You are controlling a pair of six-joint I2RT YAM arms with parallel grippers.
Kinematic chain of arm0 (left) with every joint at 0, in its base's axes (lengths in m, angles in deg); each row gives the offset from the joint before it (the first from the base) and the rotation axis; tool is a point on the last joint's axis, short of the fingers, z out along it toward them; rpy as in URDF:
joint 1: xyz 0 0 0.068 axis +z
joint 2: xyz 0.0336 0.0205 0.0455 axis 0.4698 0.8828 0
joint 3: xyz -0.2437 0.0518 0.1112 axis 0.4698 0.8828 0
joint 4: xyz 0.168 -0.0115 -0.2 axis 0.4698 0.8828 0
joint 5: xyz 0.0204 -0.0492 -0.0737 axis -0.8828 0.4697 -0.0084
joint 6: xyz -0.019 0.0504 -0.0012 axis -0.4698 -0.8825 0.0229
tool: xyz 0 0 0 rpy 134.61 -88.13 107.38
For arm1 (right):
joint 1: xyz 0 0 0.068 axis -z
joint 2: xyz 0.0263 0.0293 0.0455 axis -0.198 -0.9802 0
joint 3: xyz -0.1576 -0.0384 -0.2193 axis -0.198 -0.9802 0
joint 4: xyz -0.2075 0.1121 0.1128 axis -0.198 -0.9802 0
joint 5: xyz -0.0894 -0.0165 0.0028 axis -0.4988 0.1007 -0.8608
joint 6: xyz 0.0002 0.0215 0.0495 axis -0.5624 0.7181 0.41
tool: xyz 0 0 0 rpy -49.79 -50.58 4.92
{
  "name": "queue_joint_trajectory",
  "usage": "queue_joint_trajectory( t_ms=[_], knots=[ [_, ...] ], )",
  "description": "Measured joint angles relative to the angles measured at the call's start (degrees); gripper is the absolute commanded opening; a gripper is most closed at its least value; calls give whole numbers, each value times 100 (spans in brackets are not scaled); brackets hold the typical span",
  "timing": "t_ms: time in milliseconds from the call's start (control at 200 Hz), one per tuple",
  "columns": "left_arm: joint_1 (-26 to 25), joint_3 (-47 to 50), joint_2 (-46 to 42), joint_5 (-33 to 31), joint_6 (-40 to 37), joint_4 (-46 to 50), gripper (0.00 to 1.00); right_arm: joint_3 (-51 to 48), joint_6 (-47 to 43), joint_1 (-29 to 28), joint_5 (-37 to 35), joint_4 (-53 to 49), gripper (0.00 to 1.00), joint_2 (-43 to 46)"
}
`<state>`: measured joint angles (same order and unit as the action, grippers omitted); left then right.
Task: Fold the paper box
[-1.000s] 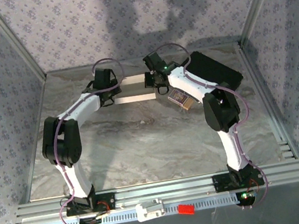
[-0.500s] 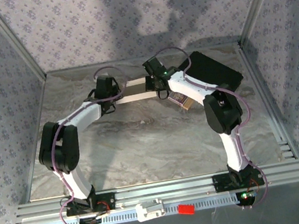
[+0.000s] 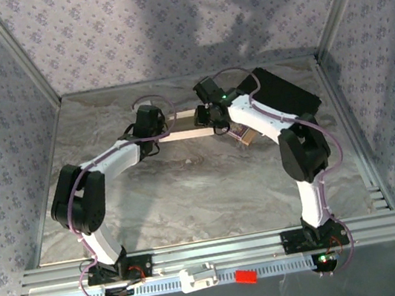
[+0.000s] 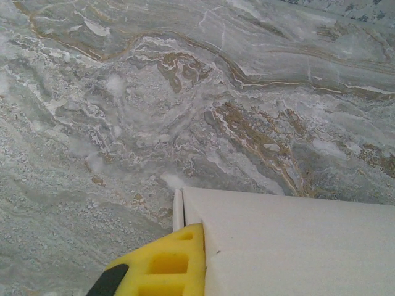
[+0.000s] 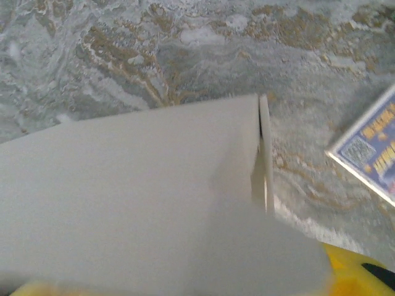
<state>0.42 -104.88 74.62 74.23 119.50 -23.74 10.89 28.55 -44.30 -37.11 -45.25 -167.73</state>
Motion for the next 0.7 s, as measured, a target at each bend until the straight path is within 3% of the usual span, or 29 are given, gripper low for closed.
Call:
queue_joint_trajectory(
  t_ms=[270, 435, 700],
  knots=[
    [-118, -35, 33, -192, 87, 33, 0, -702, 868, -15, 170, -44, 58, 979],
    [-214, -44, 42, -315, 127, 50, 0, -1010, 2122, -81, 55, 240, 62, 1445],
    [-372, -44, 44, -514, 192, 83, 0, -162, 4424, -203, 181, 890, 61, 800]
  ],
)
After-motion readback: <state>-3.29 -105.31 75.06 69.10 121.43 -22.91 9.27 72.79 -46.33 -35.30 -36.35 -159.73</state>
